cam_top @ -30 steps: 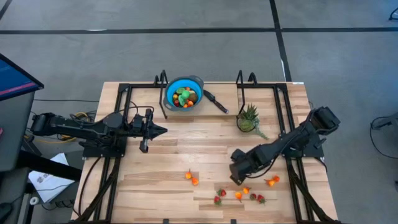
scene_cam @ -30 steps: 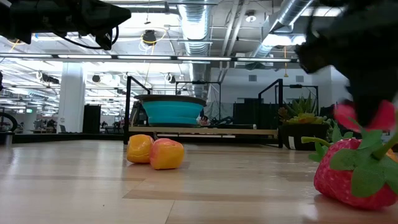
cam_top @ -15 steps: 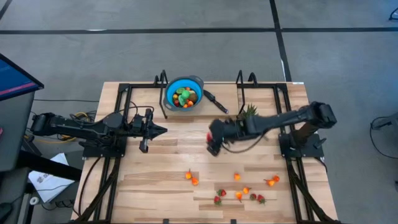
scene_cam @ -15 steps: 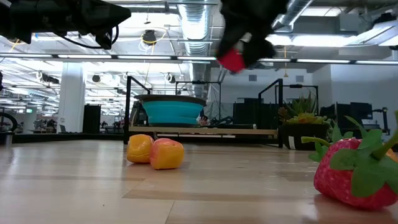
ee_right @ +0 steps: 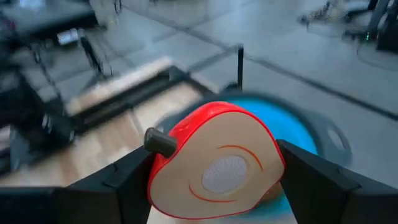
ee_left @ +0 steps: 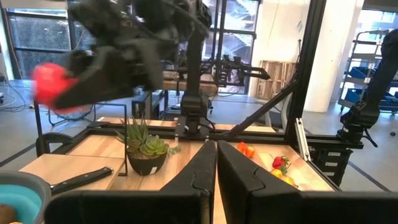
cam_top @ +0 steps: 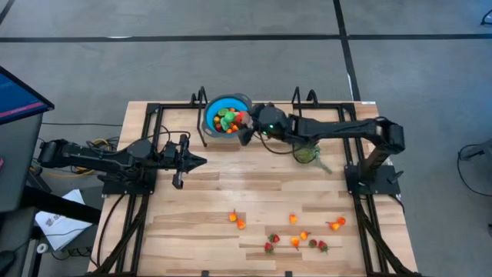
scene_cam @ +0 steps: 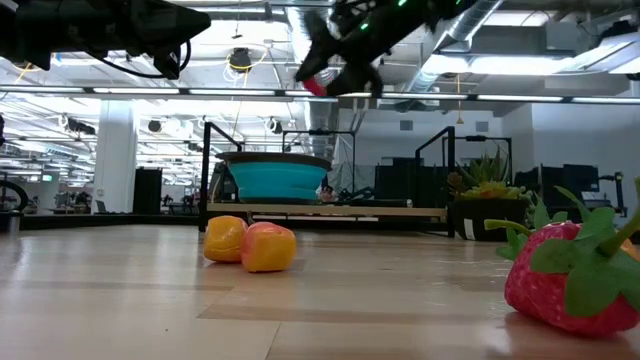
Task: Pick & Place Fruit
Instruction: Put the apple into the basket, then put the pear into the basket
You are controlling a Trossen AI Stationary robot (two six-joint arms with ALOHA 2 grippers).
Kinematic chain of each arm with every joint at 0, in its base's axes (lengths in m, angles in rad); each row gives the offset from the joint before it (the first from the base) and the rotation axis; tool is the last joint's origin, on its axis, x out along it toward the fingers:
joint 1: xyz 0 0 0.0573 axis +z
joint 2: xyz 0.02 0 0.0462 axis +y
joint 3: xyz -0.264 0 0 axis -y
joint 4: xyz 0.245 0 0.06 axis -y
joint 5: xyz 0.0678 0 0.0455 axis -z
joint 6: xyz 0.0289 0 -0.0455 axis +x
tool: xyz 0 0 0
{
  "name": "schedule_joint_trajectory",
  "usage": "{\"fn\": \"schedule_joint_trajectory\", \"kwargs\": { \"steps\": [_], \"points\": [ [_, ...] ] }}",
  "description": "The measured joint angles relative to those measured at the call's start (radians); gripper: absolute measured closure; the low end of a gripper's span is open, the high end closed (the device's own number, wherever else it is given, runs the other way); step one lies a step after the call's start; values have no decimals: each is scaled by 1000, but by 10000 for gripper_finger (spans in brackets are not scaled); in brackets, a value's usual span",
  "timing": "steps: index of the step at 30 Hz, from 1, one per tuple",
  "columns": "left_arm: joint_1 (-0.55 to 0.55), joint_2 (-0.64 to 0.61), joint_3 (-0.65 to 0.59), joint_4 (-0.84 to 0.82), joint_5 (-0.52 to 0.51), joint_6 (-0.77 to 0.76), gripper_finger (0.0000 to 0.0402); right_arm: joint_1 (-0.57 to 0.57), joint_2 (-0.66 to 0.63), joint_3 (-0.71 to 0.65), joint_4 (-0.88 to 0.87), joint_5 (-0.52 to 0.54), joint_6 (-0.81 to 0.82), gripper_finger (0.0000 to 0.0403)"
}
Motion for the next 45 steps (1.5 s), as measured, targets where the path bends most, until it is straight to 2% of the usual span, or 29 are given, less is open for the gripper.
{"fn": "schedule_joint_trajectory", "kwargs": {
  "steps": [3,9,17,21,25,31,35,41,45],
  "points": [
    [0,0,0,2,0,0,393,-29,59,0,62,-1,-24,121],
    [0,0,0,0,-6,1,393,-87,177,90,59,-6,-52,121],
    [1,0,0,1,-29,81,393,-132,359,323,-162,-8,-83,119],
    [1,0,0,0,-32,80,393,-142,434,445,-266,-9,-86,93],
    [1,0,0,0,-32,80,393,-139,469,534,-294,-8,-139,57],
    [1,0,0,-1,-33,79,393,-130,453,562,-326,-16,-162,31],
    [1,0,0,-1,-33,79,393,-120,400,563,-410,-14,-194,46],
    [1,0,0,-1,-34,79,393,-59,349,562,-573,-20,-237,103],
    [1,0,0,-1,-33,79,393,-22,333,562,-611,-21,-240,141]
  ]
}}
